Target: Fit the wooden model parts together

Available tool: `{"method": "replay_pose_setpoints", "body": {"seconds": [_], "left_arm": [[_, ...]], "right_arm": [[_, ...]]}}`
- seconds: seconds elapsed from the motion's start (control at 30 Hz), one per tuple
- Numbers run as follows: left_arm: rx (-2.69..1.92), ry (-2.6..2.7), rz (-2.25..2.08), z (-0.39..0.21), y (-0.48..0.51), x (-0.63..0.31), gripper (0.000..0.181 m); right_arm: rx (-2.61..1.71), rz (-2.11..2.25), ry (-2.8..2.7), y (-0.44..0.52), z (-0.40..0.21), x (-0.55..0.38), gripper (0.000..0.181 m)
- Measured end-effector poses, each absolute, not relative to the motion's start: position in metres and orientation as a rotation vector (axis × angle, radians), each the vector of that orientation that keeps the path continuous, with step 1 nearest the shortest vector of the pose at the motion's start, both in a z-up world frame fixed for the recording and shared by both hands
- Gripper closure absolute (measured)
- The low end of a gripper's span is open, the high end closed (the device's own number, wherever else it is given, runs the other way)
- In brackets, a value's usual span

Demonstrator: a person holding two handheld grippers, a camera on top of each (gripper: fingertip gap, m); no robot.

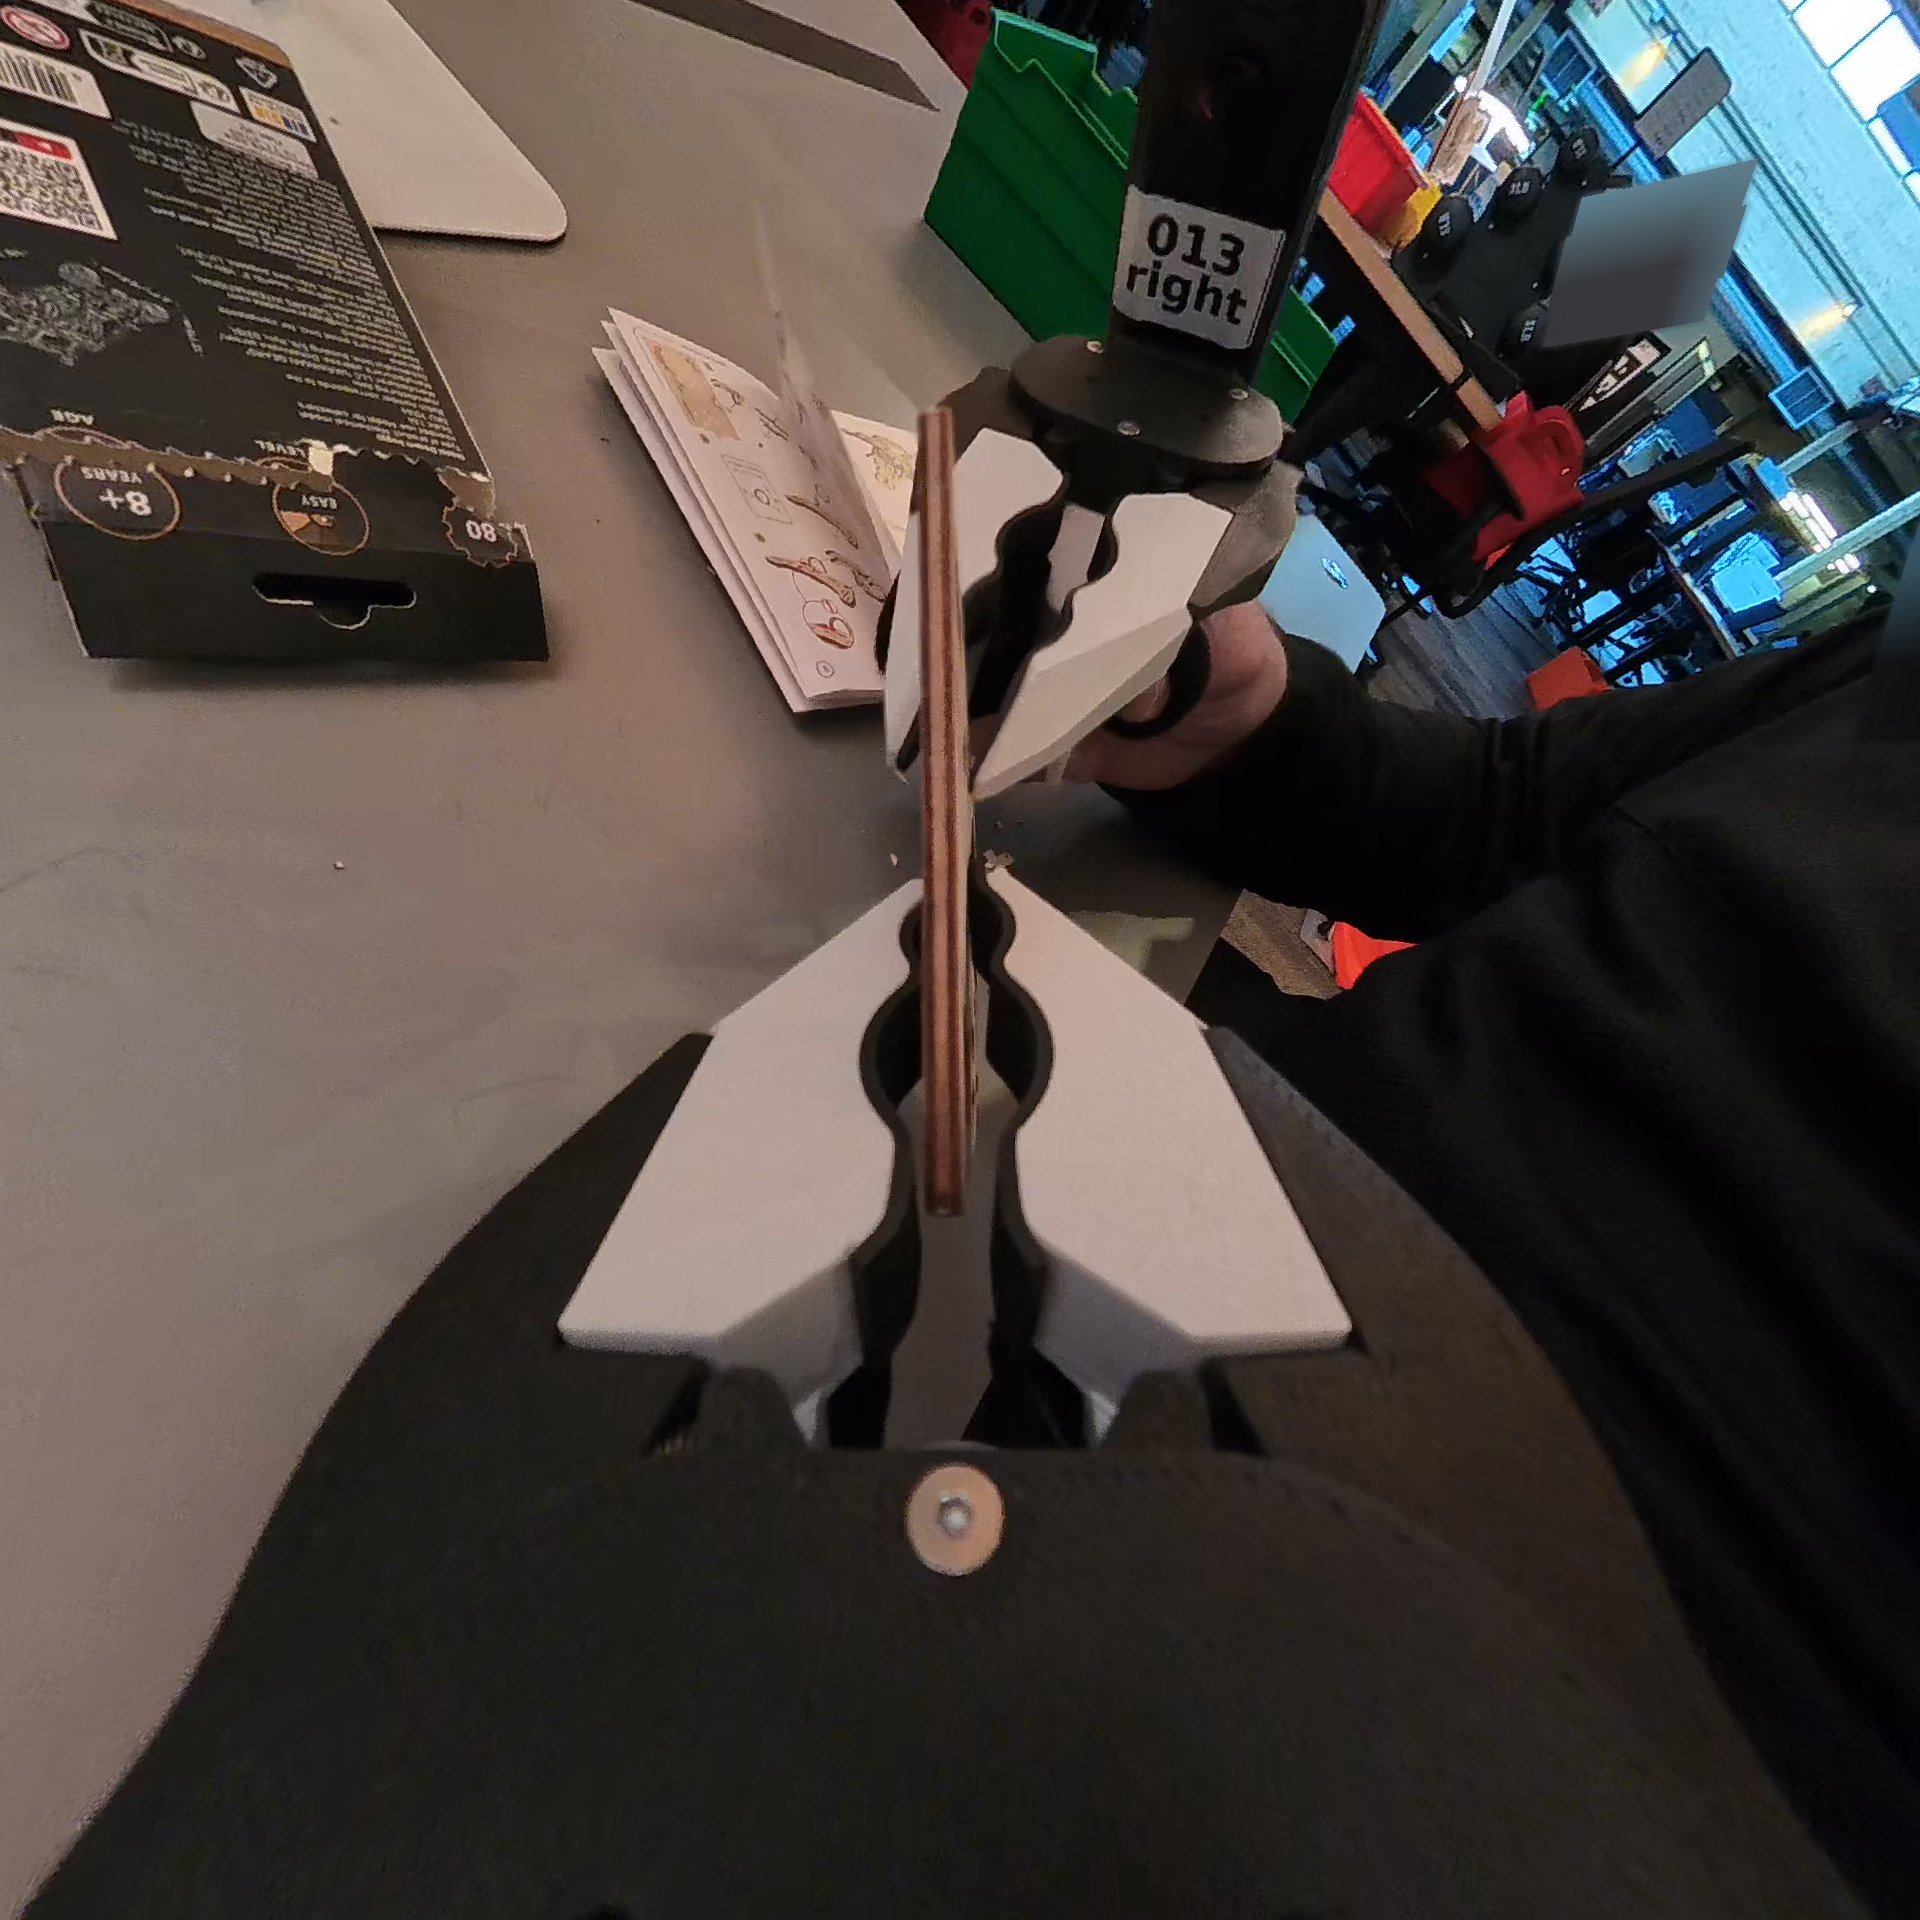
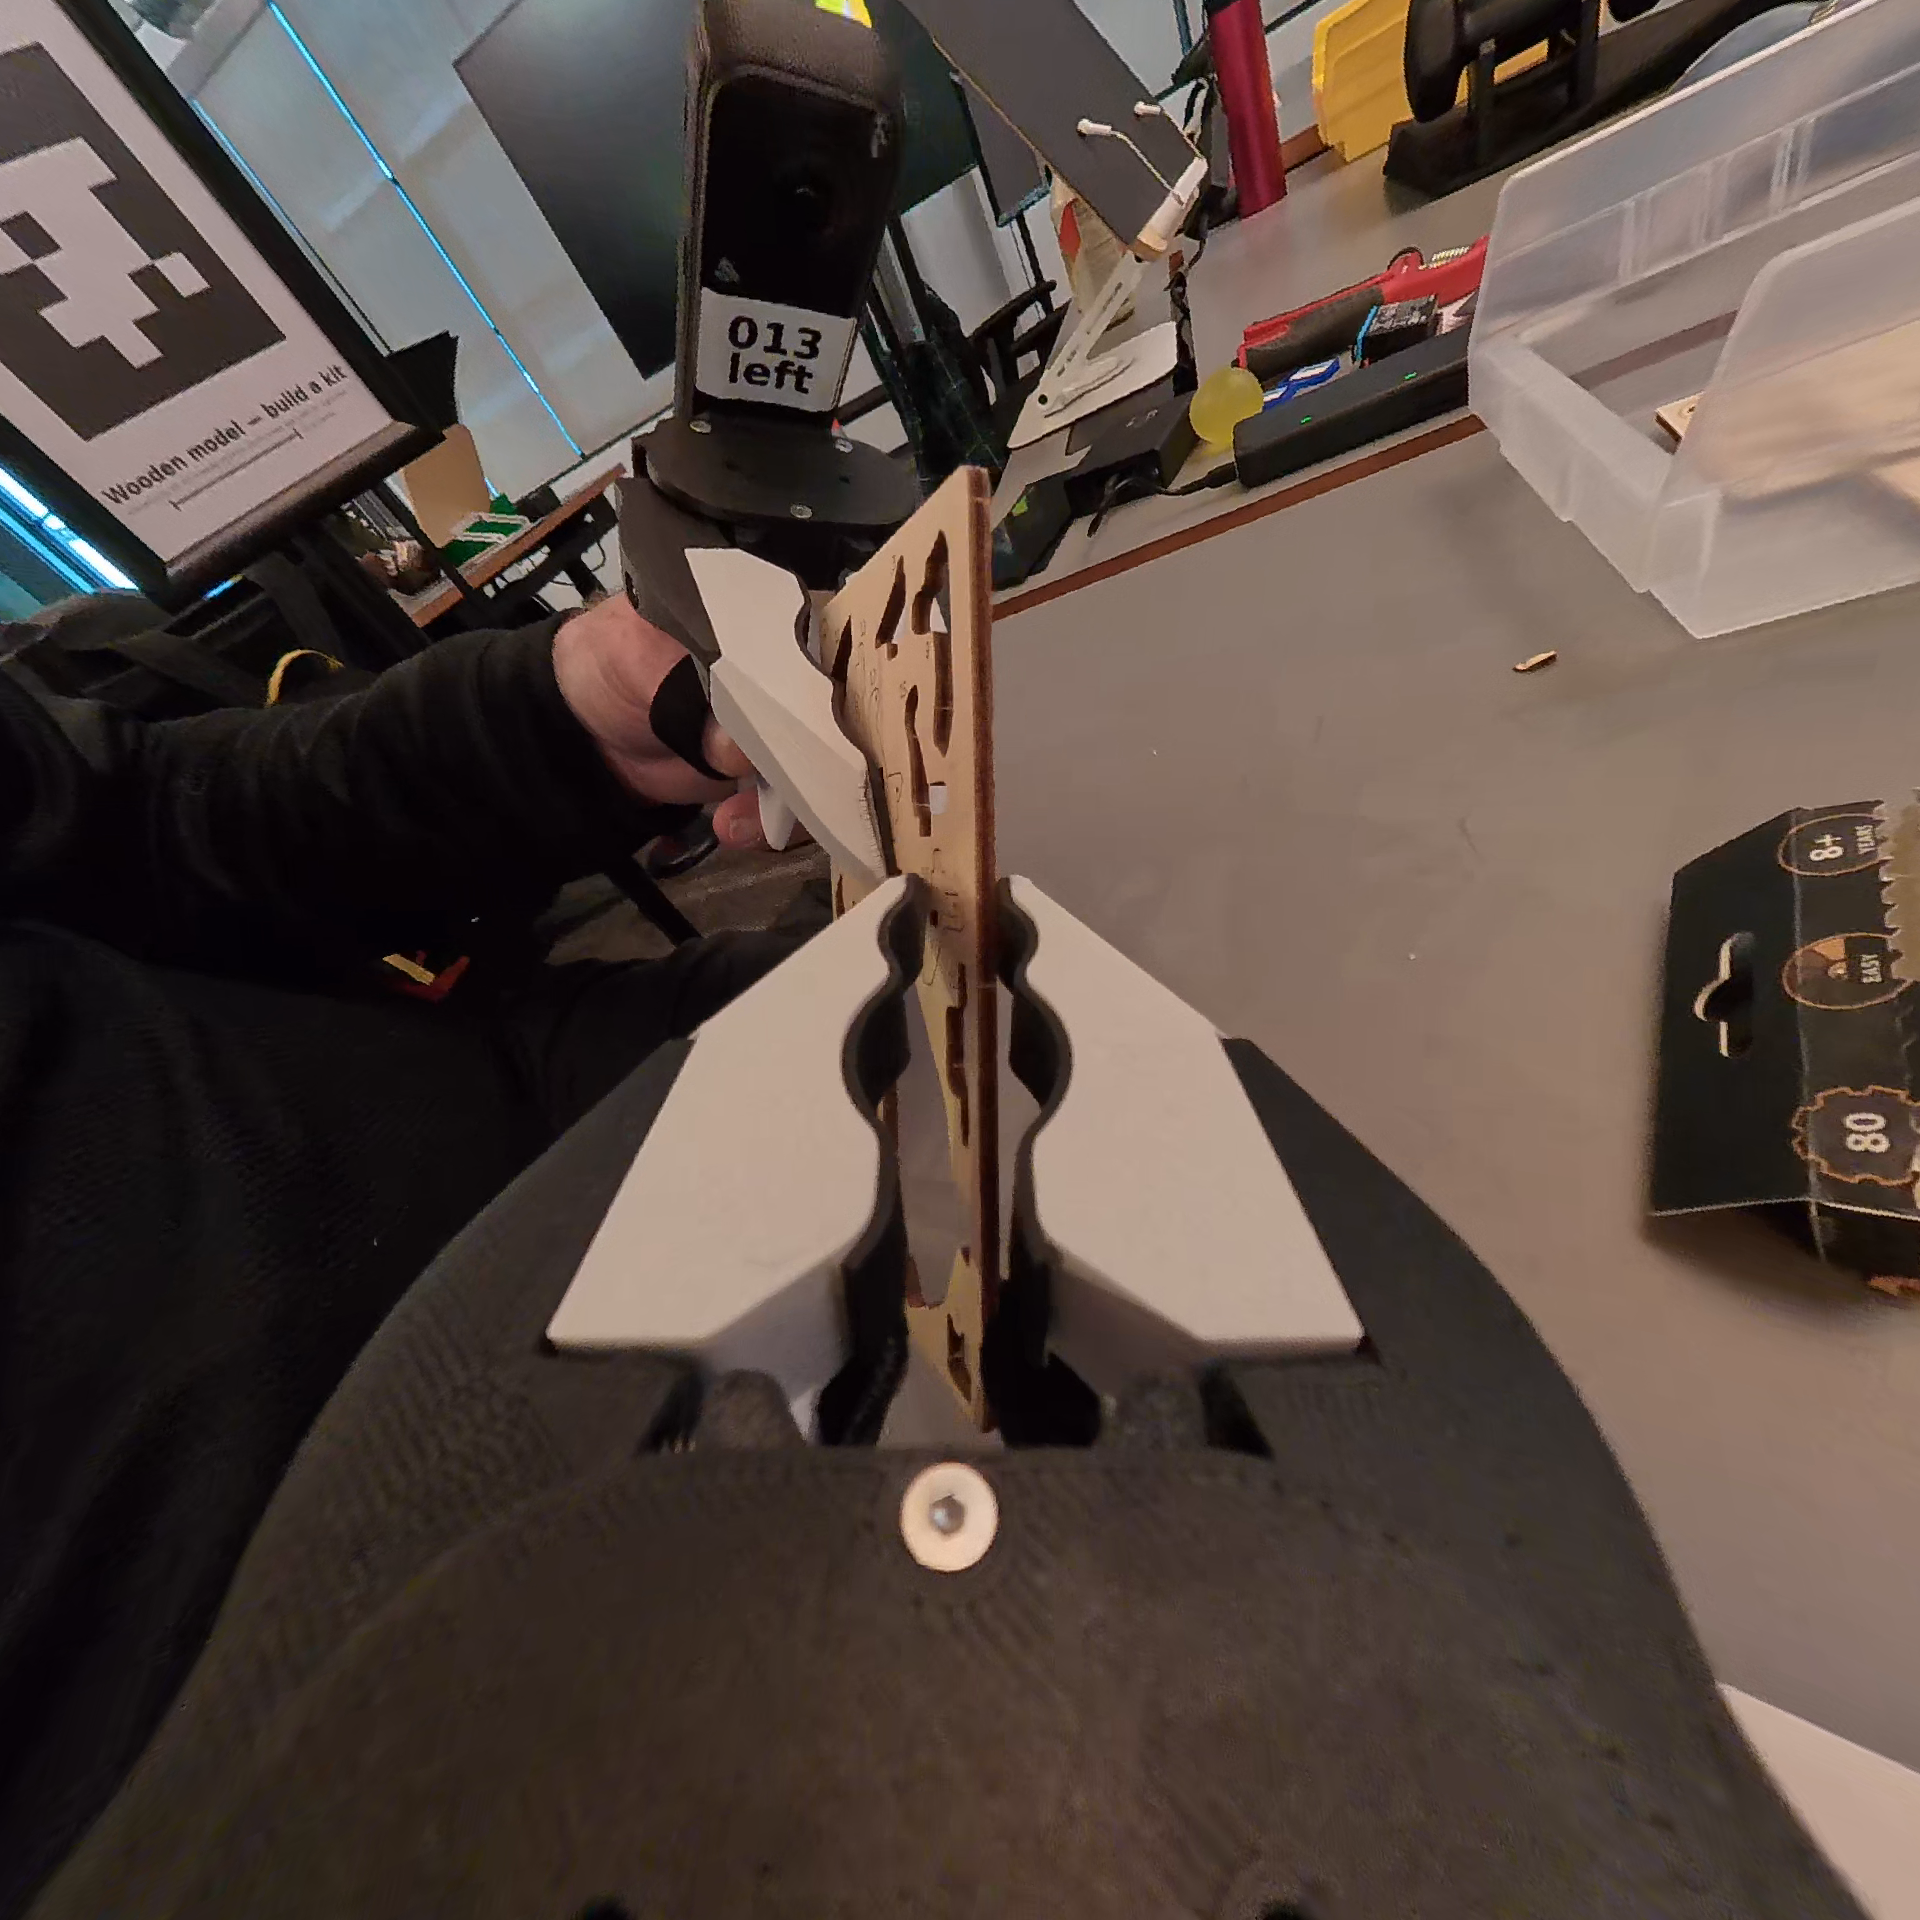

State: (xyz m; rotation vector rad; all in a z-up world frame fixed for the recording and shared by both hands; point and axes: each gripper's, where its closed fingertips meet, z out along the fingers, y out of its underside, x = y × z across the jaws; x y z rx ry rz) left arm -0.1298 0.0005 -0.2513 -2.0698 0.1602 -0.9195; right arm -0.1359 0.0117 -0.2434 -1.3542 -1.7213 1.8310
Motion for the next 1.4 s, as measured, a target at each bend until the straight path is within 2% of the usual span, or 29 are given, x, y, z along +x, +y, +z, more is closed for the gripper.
{"method": "replay_pose_setpoints", "body": {"seconds": [0.97,1.4], "left_arm": [[-2.095,0.128,-0.868,-0.254,0.0,-0.13,0.18],[-2.138,0.198,-0.564,-0.254,0.005,-0.134,0.18]], "right_arm": [[-1.367,1.858,-1.792,0.013,-0.25,-0.131,0.175],[-1.394,1.649,-1.765,0.02,-0.257,-0.14,0.174]]}}
